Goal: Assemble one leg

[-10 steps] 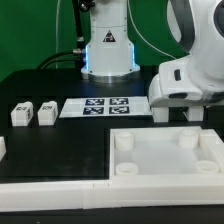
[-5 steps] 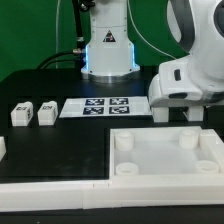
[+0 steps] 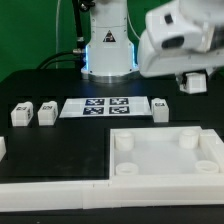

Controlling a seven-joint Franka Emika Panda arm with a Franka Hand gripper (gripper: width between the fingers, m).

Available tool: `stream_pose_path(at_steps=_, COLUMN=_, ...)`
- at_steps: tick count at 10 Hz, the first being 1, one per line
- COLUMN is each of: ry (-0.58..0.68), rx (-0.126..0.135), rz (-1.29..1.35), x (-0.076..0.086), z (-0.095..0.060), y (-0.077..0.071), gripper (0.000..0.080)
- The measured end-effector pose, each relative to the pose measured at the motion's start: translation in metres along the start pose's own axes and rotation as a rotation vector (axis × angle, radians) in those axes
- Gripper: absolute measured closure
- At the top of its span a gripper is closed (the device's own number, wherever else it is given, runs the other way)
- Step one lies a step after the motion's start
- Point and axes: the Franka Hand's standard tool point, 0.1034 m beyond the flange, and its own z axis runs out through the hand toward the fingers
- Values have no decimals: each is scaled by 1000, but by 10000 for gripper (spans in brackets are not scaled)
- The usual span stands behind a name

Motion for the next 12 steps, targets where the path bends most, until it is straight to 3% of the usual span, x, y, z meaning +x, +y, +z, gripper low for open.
stream_pose_path(at_steps=2, ry=211, rx=0, rz=30, x=6, z=-36, y=-1, gripper=508)
stream_pose_path(at_steps=3, ry=381, rx=-1, rz=21, x=11, z=-35, y=-1, gripper=508)
stream_pose_path(at_steps=4, ry=435, rx=-6, rz=19, x=4, z=-27, y=1, gripper=508)
stream_pose_path(at_steps=5, ry=562, rx=-5, rz=3, x=14, z=-36, y=2, gripper=508)
stream_pose_path(at_steps=8, ry=885, rx=-30, rz=-65, x=52, z=-88, y=25, gripper=508)
stream_pose_path(at_steps=9, ry=1032, rx=-27, rz=-73, x=62, z=-100, y=21, gripper=508)
stream_pose_path(at_steps=10, ry=1153, rx=-27, rz=-81, x=65, z=-102, y=20, gripper=508)
stream_pose_path(at_steps=11, ry=1133, rx=-28, rz=-78, x=64, z=-82, y=23, gripper=508)
stream_pose_path(at_steps=12, ry=1046, rx=-28, rz=-78, x=64, z=-74, y=23, gripper=508)
